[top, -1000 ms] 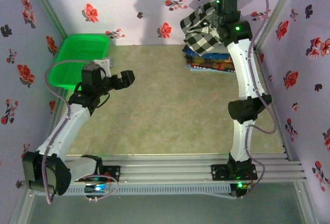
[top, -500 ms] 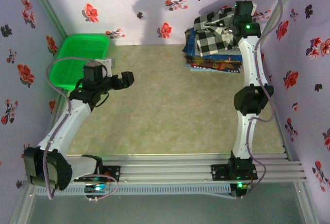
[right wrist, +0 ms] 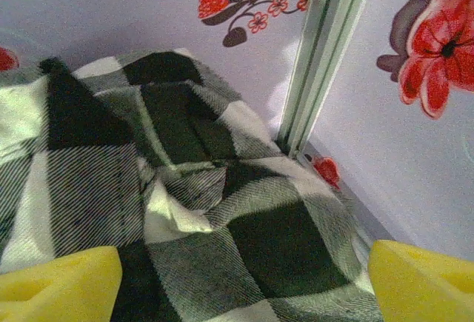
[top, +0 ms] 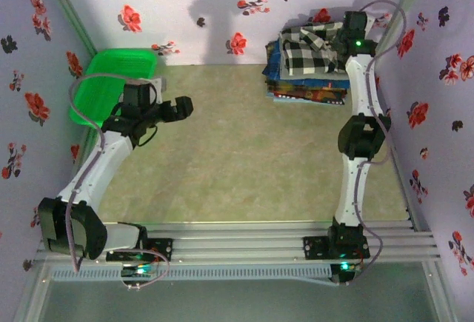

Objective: Fold and stack the long sleeve shirts

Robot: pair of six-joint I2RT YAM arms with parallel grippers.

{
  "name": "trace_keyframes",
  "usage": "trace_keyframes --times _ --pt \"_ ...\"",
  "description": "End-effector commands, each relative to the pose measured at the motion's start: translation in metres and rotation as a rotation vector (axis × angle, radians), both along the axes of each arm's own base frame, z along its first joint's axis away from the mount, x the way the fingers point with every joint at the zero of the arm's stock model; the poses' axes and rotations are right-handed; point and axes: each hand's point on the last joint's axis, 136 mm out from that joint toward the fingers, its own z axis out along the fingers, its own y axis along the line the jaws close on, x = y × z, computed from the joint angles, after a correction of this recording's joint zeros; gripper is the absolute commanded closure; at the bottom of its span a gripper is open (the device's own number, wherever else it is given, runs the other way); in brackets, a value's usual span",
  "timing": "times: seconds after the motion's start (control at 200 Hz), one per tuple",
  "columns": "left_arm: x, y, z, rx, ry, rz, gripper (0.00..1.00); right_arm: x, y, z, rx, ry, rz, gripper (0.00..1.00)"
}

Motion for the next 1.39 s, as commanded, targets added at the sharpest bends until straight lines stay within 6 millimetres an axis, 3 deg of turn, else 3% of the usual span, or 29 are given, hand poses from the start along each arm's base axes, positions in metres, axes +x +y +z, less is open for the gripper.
trace_keyframes --times 0.0,0.14,0.31,0.455,0.55,0.595,0.68,0.73,0.78,0.875,0.89,0.955,1.05,1.185,1.25,1.275,1.39 --pt "0.007 0.001 0.014 -0.010 -0.021 0.013 0.00 -0.021 -0.017 0.035 -0.024 -0.047 -0.057 0.01" --pt "0.005 0.001 0.009 0.004 0.000 0.004 0.00 -0.031 -0.012 0.040 -0.017 -0.040 -0.016 0.01" --pt "0.002 0.006 0.012 0.014 -0.016 0.005 0.00 -0.054 -0.004 0.066 0.006 -0.154 0.007 0.01" --pt "0.004 0.020 0.014 0.023 -0.026 0.034 0.00 -0.091 0.016 0.081 0.035 -0.223 0.087 0.01" --pt "0.008 0.050 0.013 0.030 -0.036 0.135 0.00 -0.126 0.041 0.080 0.059 -0.207 0.150 0.01" --pt "0.010 0.070 0.012 0.027 -0.057 0.200 0.00 -0.147 0.062 0.072 0.060 -0.184 0.195 0.01" --pt "0.007 0.110 -0.008 0.023 -0.082 0.314 0.00 -0.196 0.111 0.045 0.049 -0.132 0.300 0.01" --pt "0.001 0.132 -0.027 0.047 -0.101 0.386 0.00 -0.226 0.135 0.015 0.054 -0.104 0.347 0.01" --pt "-0.008 0.149 -0.047 0.065 -0.108 0.432 0.00 -0.253 0.146 -0.027 0.094 -0.074 0.369 0.01" --pt "-0.024 0.167 -0.074 0.139 -0.130 0.456 0.00 -0.291 0.134 -0.074 0.074 -0.071 0.317 0.01" --pt "-0.026 0.169 -0.077 0.156 -0.132 0.458 0.00 -0.297 0.130 -0.089 0.053 -0.052 0.310 0.01" --pt "-0.031 0.176 -0.091 0.232 -0.181 0.455 0.00 -0.311 0.121 -0.107 0.009 -0.109 0.318 0.01" --pt "-0.032 0.180 -0.098 0.301 -0.300 0.441 0.00 -0.317 0.116 -0.101 -0.045 -0.293 0.337 0.01" --pt "-0.029 0.183 -0.108 0.346 -0.338 0.423 0.00 -0.312 0.093 -0.099 -0.092 -0.323 0.248 0.01" --pt "-0.026 0.183 -0.113 0.352 -0.364 0.425 0.00 -0.308 0.084 -0.107 -0.128 -0.342 0.219 0.01" --pt "-0.030 0.182 -0.126 0.346 -0.352 0.416 0.00 -0.306 0.079 -0.113 -0.123 -0.341 0.201 0.01" --pt "-0.017 0.163 -0.127 0.281 -0.400 0.324 0.00 -0.295 0.065 -0.137 -0.079 -0.355 0.170 0.01"
